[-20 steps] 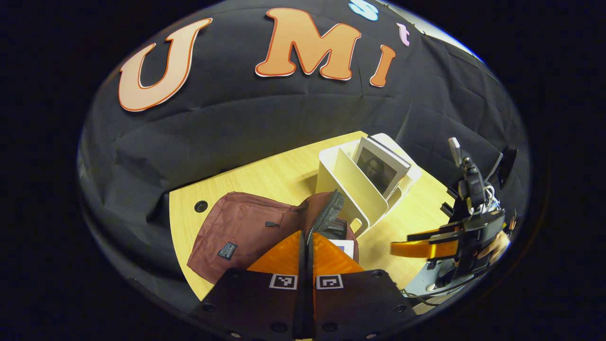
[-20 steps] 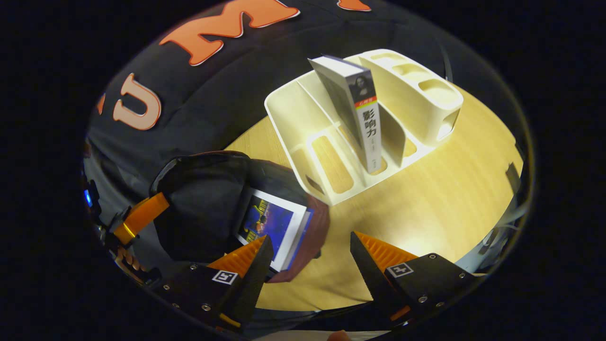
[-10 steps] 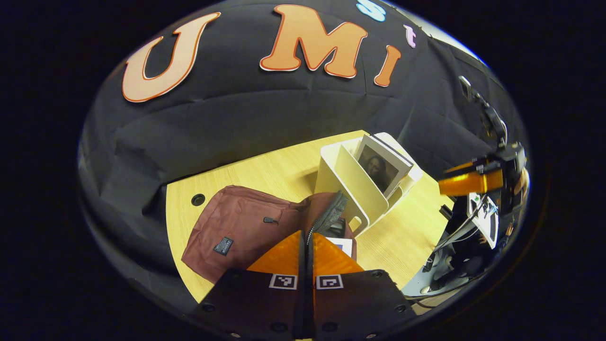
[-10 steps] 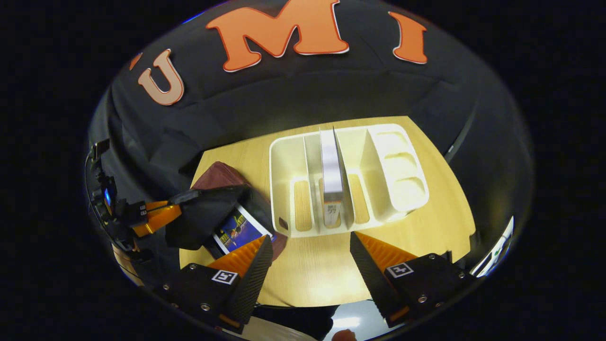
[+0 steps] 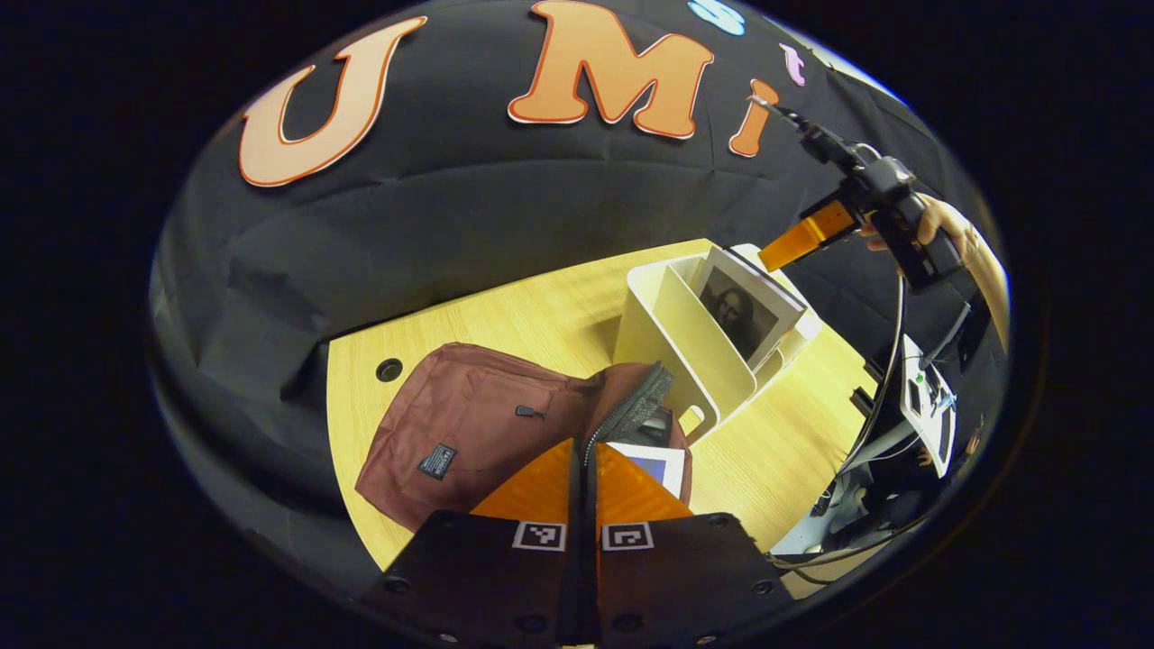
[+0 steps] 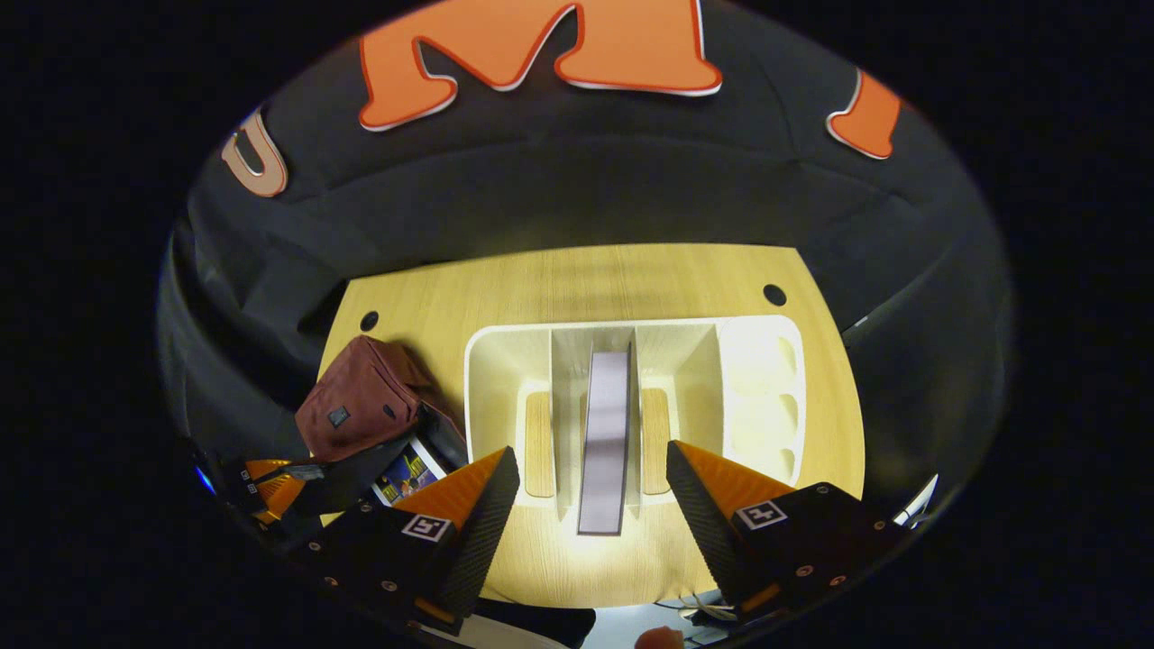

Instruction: Open the schoolbag, grab two books from the bookshelf and put them into the schoolbag.

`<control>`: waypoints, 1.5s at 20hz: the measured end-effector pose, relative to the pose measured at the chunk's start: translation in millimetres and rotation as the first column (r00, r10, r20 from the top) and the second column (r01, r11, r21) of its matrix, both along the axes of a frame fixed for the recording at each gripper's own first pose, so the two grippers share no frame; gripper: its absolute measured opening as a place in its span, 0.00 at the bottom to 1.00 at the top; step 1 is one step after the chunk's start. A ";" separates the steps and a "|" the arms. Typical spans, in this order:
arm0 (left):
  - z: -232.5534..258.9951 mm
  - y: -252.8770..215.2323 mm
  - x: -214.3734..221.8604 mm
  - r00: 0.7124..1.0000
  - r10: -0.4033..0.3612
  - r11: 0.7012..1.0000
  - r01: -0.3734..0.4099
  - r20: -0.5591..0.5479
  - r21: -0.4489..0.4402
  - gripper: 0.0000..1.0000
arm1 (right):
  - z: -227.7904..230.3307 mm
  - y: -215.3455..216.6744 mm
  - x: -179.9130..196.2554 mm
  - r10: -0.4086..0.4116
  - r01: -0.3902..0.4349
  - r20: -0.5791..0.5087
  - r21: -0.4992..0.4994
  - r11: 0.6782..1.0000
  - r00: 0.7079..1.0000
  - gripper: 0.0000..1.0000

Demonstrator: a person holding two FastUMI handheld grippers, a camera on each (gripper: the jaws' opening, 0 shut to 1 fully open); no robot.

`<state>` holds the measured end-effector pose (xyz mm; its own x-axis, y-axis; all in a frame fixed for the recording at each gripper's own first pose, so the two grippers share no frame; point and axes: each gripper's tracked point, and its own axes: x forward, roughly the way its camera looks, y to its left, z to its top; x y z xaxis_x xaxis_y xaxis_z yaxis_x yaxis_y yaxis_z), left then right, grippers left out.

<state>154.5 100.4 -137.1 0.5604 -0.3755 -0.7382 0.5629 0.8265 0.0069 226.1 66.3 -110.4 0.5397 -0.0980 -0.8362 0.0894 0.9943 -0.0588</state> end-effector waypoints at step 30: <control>-14.9 5.3 0.0 1.000 0.015 1.000 -0.015 -0.011 0.002 0.01 | 46.7 -0.6 -10.9 -0.059 0.058 -0.071 -0.016 0.998 0.996 0.36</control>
<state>154.5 105.7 -152.0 0.5576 -0.3657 -0.7452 0.5507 0.8347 0.0024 215.1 65.7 -63.7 0.4716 -0.1396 -0.8707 0.1421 0.9865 -0.0812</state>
